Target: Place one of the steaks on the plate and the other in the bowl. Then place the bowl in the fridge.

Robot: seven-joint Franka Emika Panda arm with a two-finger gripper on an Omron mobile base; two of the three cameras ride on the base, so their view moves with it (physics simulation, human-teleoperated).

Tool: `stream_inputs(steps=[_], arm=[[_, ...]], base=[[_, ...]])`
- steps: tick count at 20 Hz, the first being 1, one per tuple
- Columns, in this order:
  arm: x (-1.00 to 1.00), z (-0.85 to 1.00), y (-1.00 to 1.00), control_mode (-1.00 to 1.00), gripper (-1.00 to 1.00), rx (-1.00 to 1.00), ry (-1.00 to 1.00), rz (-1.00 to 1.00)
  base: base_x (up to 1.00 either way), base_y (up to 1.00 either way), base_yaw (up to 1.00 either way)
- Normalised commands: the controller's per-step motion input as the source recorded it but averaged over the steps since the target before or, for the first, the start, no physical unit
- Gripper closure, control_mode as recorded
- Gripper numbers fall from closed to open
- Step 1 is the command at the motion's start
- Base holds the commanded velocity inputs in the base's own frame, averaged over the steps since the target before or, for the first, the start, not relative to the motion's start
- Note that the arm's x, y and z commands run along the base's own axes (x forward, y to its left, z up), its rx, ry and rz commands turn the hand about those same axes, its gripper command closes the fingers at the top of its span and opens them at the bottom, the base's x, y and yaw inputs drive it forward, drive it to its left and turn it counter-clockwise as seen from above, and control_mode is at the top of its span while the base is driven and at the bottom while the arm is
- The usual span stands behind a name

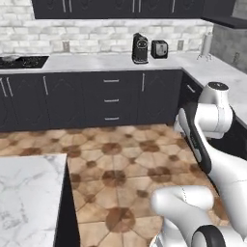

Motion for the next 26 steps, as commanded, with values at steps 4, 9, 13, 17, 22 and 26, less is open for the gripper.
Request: stream_inputs(steps=[4, 9, 13, 17, 22, 26], arm=[[0.0, 0.0, 0.0, 1.0, -1.0, 0.0, 0.0, 0.0], [0.0, 0.0, 0.0, 1.0, -1.0, 0.0, 0.0, 0.0], [0.0, 0.0, 0.0, 1.0, -1.0, 0.0, 0.0, 0.0], [0.0, 0.0, 0.0, 1.0, -1.0, 0.0, 0.0, 0.0], [0.0, 0.0, 0.0, 1.0, -1.0, 0.0, 0.0, 0.0], [0.0, 0.0, 0.0, 1.0, -1.0, 0.0, 0.0, 0.0]], base=[[1.0, -0.16, 0.04], [1.0, 0.0, 0.22], [1.0, 0.01, 0.38], [1.0, -0.05, 0.33], [1.0, -0.19, 0.36], [1.0, -0.19, 0.37]])
